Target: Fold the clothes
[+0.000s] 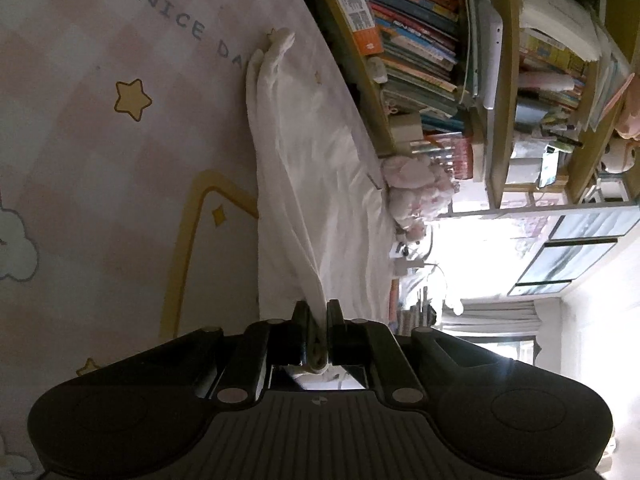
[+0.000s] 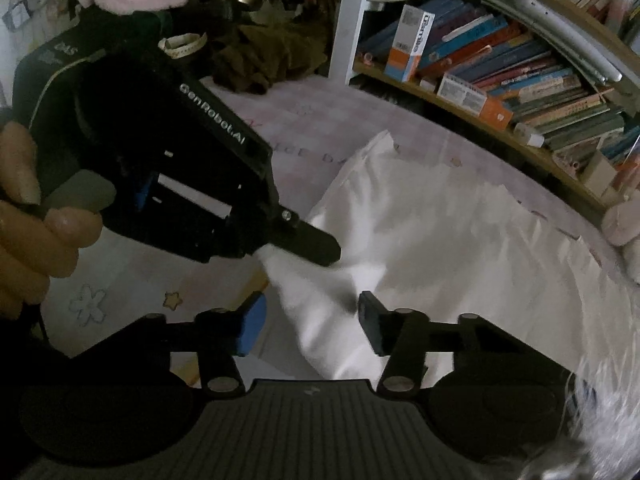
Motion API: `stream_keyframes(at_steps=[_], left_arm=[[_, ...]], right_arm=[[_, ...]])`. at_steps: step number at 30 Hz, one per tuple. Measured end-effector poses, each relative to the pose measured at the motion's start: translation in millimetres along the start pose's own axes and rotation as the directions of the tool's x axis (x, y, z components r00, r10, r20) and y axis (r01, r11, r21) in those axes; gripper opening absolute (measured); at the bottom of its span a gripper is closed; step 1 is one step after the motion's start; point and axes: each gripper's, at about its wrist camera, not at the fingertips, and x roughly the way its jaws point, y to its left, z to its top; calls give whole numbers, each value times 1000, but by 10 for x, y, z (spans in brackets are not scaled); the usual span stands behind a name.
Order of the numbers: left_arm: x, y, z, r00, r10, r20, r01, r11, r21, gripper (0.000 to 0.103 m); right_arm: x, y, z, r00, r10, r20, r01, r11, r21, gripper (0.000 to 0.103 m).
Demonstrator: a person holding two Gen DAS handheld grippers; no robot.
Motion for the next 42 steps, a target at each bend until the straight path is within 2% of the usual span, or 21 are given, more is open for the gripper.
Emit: stream_keyframes(at_steps=[4, 7, 8, 9, 10, 12, 16, 22, 30, 32, 34, 42], left_arm=[[-5, 16, 6, 1000, -1, -1, 1, 1000, -13, 8], [-6, 38, 13, 1000, 23, -12, -23, 999, -30, 15], [-1, 37, 17, 999, 33, -18, -33, 999, -29, 23], [0, 32, 20, 999, 45, -22, -46, 999, -27, 36], [-3, 29, 21, 998, 55, -17, -55, 998, -25, 42], [-21, 61, 33, 999, 49, 1, -49, 998, -43, 69], [-42, 189, 69, 999, 22, 28, -19, 993, -118, 83], [114, 260, 113, 998, -67, 6, 67, 982, -179, 86], [289, 252, 162, 997, -76, 7, 76, 975, -211, 86], [304, 254, 160, 997, -71, 3, 70, 975, -210, 86], [308, 262, 159, 998, -66, 3, 65, 975, -211, 86], [286, 277, 136, 998, -62, 13, 63, 976, -210, 86]], right_arm=[[15, -54, 21, 1000, 5, 8, -5, 1000, 12, 22], [13, -105, 27, 1000, 10, 4, -10, 999, 32, 12], [9, -118, 26, 1000, 8, 4, -8, 999, 39, 11], [3, -128, 25, 1000, 3, 5, -4, 999, 45, 10], [-3, -141, 25, 1000, -2, 8, 2, 999, 50, 9], [-23, -173, 23, 1000, -20, 15, 19, 998, 66, 8], [-70, -244, 23, 999, -41, 28, 37, 994, 104, 8], [-118, -250, 45, 999, -22, 37, 18, 995, 103, 8], [-128, -248, 30, 1000, 24, 13, -25, 994, 108, 9], [-122, -253, 13, 999, 32, 1, -32, 993, 113, 18], [-134, -254, -12, 1000, 28, -6, -27, 993, 118, 42], [-215, -449, -149, 1000, 11, -28, -5, 975, 224, 48]])
